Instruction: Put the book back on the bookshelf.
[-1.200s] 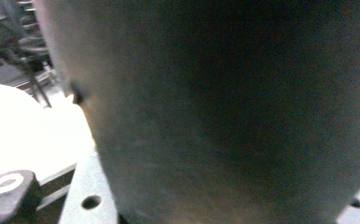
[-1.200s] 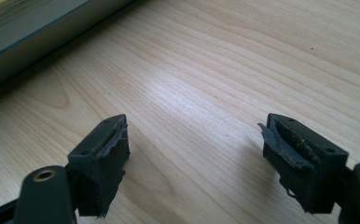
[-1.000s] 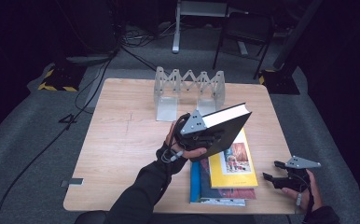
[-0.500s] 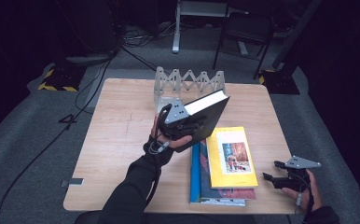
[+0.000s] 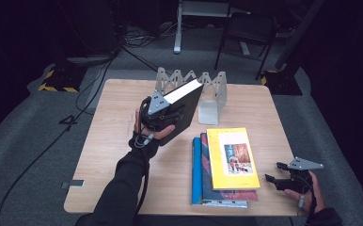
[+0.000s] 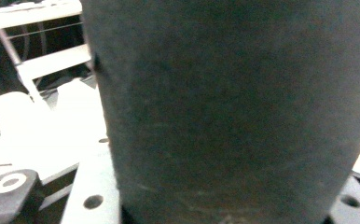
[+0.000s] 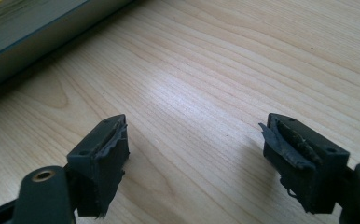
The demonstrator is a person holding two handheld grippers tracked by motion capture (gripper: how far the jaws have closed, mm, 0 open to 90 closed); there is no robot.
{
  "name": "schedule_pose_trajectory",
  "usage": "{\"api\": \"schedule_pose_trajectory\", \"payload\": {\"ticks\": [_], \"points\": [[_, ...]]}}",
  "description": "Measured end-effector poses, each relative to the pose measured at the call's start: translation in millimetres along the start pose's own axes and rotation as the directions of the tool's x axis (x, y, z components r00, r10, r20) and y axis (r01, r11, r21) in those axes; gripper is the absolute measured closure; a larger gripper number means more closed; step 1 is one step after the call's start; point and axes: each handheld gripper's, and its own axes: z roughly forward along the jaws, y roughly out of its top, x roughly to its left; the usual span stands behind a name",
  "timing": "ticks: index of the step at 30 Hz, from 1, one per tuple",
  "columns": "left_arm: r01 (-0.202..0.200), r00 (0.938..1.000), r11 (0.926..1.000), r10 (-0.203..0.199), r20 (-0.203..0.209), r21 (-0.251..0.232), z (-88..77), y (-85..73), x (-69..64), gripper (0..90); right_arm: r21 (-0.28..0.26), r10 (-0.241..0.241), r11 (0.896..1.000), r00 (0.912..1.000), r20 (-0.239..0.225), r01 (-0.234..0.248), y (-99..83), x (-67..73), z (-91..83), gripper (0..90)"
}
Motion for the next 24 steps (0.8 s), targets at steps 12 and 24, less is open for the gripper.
{"api": "schedule_pose_trajectory", "payload": {"ticks": [12,24], "points": [[0.056,0.99,0.9982,-0.053,-0.131,0.021,15.0,-11.9,23.5,52.5,0.0,-0.001,1.0,1.0,-0.001,0.001,0.0,-0.1,0.1,21.9],[0.141,0.9592,0.9898,-0.131,-0.251,0.022,37.8,-24.9,40.1,52.5,-0.002,-0.002,1.0,1.0,0.002,0.002,-0.1,0.2,0.1,21.7]]}}
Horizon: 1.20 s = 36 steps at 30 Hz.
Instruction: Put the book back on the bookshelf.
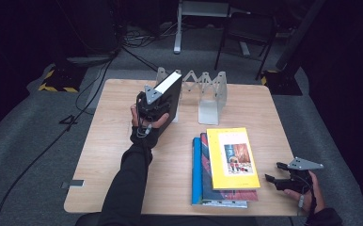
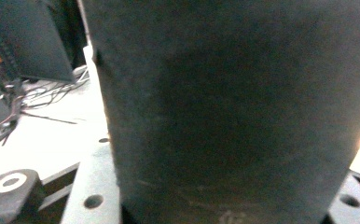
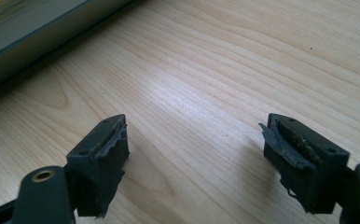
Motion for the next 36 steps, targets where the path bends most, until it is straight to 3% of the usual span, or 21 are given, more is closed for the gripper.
{"api": "schedule_pose_trajectory", "payload": {"ticks": [6,10,14,16,17,22,26,29,36], "points": [[0.015,0.9975,0.9998,-0.016,-0.069,-0.009,11.3,-2.7,3.5,52.5,0.0,0.002,1.0,1.0,0.0,-0.002,0.0,0.0,0.0,21.9],[0.057,0.9951,0.9983,-0.058,-0.08,-0.012,19.3,-2.8,10.4,52.5,0.0,0.003,1.0,1.0,-0.001,-0.003,0.0,-0.1,0.1,21.8],[0.034,0.9938,0.9994,-0.035,-0.105,-0.009,25.9,-3.9,8.4,52.5,0.001,0.002,1.0,1.0,-0.001,-0.002,0.1,0.0,0.1,21.8],[0.042,0.9931,0.9989,-0.044,-0.109,-0.019,28.3,-4.0,6.7,52.4,0.001,0.003,1.0,1.0,-0.001,-0.003,0.1,0.0,0.1,21.8],[0.065,0.9907,0.9973,-0.069,-0.117,-0.034,32.4,-4.5,4.8,52.4,0.001,0.003,1.0,1.0,-0.001,-0.003,0.1,-0.1,0.1,21.7],[0.08,0.9844,0.995,-0.089,-0.152,-0.06,33.3,-8.3,0.1,52.1,0.001,0.003,1.0,1.0,-0.001,-0.003,0.1,-0.1,0.1,21.7],[0.09,0.9831,0.9939,-0.099,-0.154,-0.064,28.7,-13.6,-0.4,51.5,0.002,0.002,1.0,1.0,0.0,-0.002,0.2,0.0,0.1,21.7],[0.076,0.9844,0.9956,-0.083,-0.155,-0.056,24.1,-18.2,-2.9,51.1,0.0,-0.002,1.0,1.0,0.001,0.002,0.1,0.1,0.0,21.9],[0.121,0.9833,0.9906,-0.128,-0.129,-0.064,10.6,-32.9,7.1,49.7,0.0,0.0,1.0,1.0,0.005,0.0,0.0,0.6,-0.1,21.9]]}}
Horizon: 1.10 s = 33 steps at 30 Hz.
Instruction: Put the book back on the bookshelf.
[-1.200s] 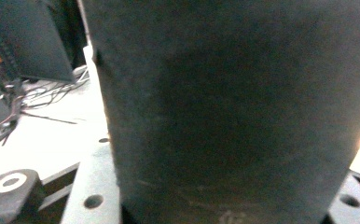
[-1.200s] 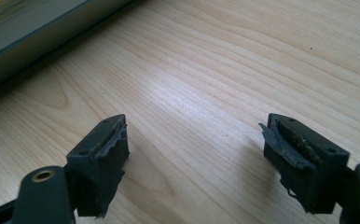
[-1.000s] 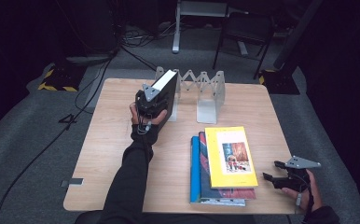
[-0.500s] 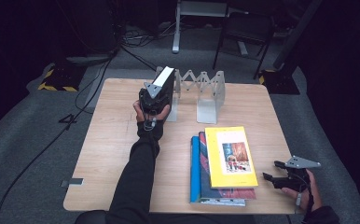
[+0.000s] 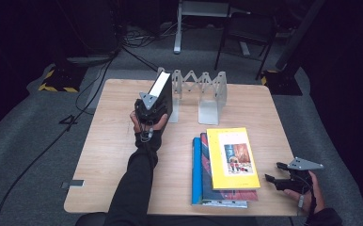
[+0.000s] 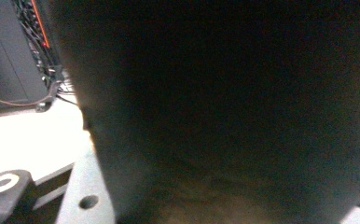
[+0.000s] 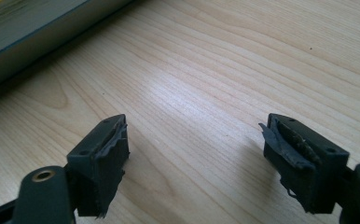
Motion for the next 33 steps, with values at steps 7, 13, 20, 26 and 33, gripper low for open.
{"api": "schedule_pose_trajectory", "payload": {"ticks": [7,13,20,26,33], "points": [[-0.046,0.9988,0.9989,0.046,-0.015,-0.006,-1.1,-6.8,-4.6,46.3,-0.001,-0.002,1.0,1.0,-0.002,0.002,0.0,-0.3,0.2,21.9],[-0.029,0.9993,0.9995,0.03,-0.023,0.013,-1.2,-20.3,-6.6,45.4,-0.006,-0.02,1.0,0.9997,0.016,0.02,-0.2,2.4,-0.6,22.4],[-0.027,0.9996,0.9973,0.028,-0.004,0.068,-0.1,-38.5,-3.2,42.5,-0.01,-0.027,1.0,0.9995,0.018,0.027,-0.2,3.8,-0.8,23.0],[-0.081,0.9967,0.9801,0.08,0.013,0.181,2.5,-60.3,1.3,41.7,-0.011,-0.027,1.0,0.9995,0.018,0.027,-0.2,3.9,-0.8,23.0],[-0.092,0.9957,0.9642,0.089,0.026,0.249,4.8,-72.0,0.7,45.7,-0.012,-0.032,0.999,0.9993,0.019,0.032,-0.3,3.8,-0.8,23.1]]}}
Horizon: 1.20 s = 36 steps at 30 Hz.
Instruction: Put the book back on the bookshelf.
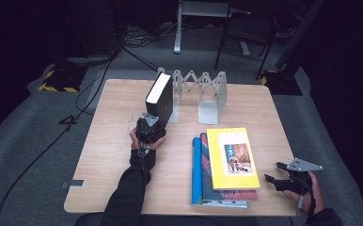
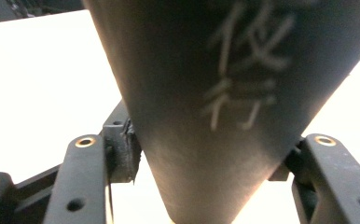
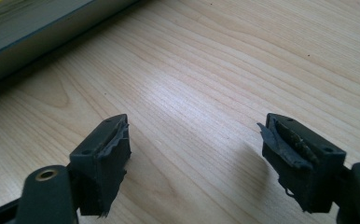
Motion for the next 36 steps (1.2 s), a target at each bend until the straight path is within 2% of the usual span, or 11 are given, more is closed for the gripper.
{"api": "schedule_pose_trajectory", "payload": {"ticks": [4,11,14,22,28,35,36], "points": [[0.004,1.0,1.0,-0.004,0.005,0.004,0.4,-0.5,-0.9,49.5,0.001,0.004,1.0,1.0,-0.003,-0.004,0.0,-0.4,0.1,23.1],[0.022,0.9994,0.9998,-0.022,-0.028,0.003,3.4,1.7,-5.8,51.1,0.001,0.008,1.0,0.9999,-0.006,-0.008,0.1,-0.9,0.4,23.0],[0.057,0.9961,0.9984,-0.057,-0.067,-0.005,8.4,5.1,-11.8,51.2,0.001,0.007,1.0,1.0,-0.005,-0.007,0.1,-0.7,0.3,23.1],[0.089,0.9898,0.9959,-0.09,-0.111,-0.012,18.0,10.8,-16.4,51.3,0.001,0.008,1.0,1.0,-0.005,-0.008,0.1,-0.9,0.4,22.7],[0.105,0.9846,0.9943,-0.106,-0.139,-0.015,25.2,15.4,-19.2,51.3,0.001,0.007,1.0,1.0,-0.004,-0.007,0.1,-0.8,0.4,22.8],[0.114,0.9823,0.9934,-0.115,-0.148,-0.018,31.9,19.5,-19.2,51.3,0.001,0.008,1.0,1.0,-0.004,-0.008,0.1,-0.7,0.4,22.7],[0.127,0.98,0.9917,-0.129,-0.152,-0.021,34.3,21.2,-19.0,51.3,0.001,0.008,1.0,1.0,-0.004,-0.008,0.1,-0.8,0.4,22.7]]}}
